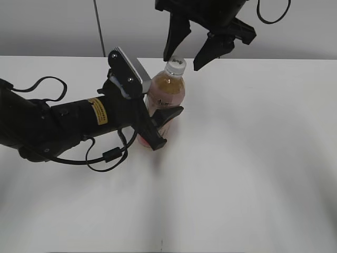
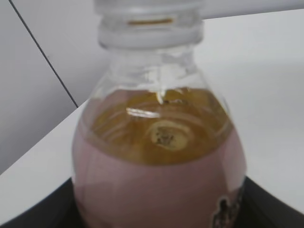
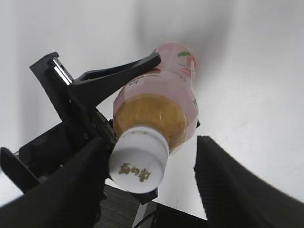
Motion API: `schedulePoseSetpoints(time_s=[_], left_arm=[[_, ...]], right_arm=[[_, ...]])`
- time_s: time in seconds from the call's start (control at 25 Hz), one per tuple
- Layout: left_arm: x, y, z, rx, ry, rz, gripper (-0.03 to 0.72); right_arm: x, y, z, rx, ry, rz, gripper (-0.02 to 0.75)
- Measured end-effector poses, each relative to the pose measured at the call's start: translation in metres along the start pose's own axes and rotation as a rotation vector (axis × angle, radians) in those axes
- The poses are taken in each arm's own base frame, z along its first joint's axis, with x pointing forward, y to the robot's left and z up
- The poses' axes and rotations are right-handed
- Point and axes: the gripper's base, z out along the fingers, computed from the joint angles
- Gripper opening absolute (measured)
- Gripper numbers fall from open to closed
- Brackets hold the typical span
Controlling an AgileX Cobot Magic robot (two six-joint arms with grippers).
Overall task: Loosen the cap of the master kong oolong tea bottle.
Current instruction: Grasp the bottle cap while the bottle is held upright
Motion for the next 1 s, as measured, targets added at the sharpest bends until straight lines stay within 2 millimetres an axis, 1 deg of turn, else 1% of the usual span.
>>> schedulePoseSetpoints(time_s=[0.16,0.4,0.88,1.0], left_arm=[[0.0001,0.0,0.0,0.0,0.001,-0.002,0.437],[0.0002,0.0,0.0,0.0,0.002,-0.002,0.437],[0.0003,0.0,0.0,0.0,0.003,-0.003,0.437],[0.0003,0.0,0.0,0.0,0.003,-0.003,0.437]], right_arm=[[0.0,-0.0001,0.0,0.001,0.0,-0.001,0.443],[0.0003,0.0009,0.0,-0.01,0.003,-0.002,0.407],[0.0012,0.0044,0.0003,-0.049,0.015,0.005,0.403],[0.0011,0.0042,0.0012,-0.049,0.017,0.006,0.376]])
